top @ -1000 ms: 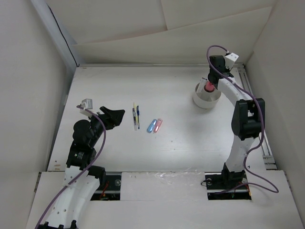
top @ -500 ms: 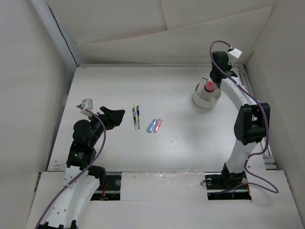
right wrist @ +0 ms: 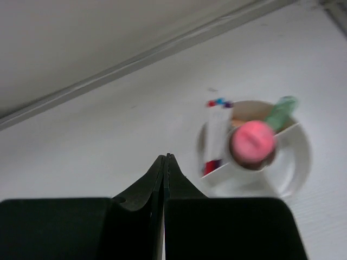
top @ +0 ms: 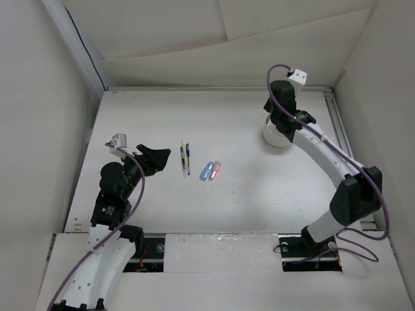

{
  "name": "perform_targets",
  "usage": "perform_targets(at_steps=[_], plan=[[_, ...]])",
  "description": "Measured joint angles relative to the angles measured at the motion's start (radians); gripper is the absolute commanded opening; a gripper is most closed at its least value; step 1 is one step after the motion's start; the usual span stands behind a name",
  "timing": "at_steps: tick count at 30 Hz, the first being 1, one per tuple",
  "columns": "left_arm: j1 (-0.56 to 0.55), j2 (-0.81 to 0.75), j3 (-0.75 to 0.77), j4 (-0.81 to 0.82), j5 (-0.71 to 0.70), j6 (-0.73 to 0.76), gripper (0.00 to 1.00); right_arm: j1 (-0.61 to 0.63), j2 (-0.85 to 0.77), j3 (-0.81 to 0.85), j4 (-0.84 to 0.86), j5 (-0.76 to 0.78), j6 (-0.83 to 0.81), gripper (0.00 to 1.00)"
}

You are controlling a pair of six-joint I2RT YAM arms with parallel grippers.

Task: Sort the stationery into containers
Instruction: Place the stationery in the storage box, then pick up the stationery from the center of the board.

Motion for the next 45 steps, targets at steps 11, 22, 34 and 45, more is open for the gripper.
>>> perform_targets(at_steps=[11, 22, 34, 45], plan=[[0.0, -0.002, -0.001, 0.0, 0.003, 0.0, 0.66, 0.426, 0.009, -0.097, 0.014, -0.183, 0.003, 0.33], [0.0, -0.003, -0.001, 0.001, 0.006, 0.0, 0.66, 0.514, 0.229, -0.157, -0.1, -0.288, 0.038, 0.67], [0.0, -0.022, -0.001, 0.001, 0.007, 0.0, 0.66, 0.509, 0.327, -0.133, -0.1, -0.295, 0.076, 0.56], [0.0, -0.022, -0.001, 0.001, 0.007, 0.0, 0.66, 0.483, 0.347, -0.107, -0.099, -0.282, 0.081, 0.53]])
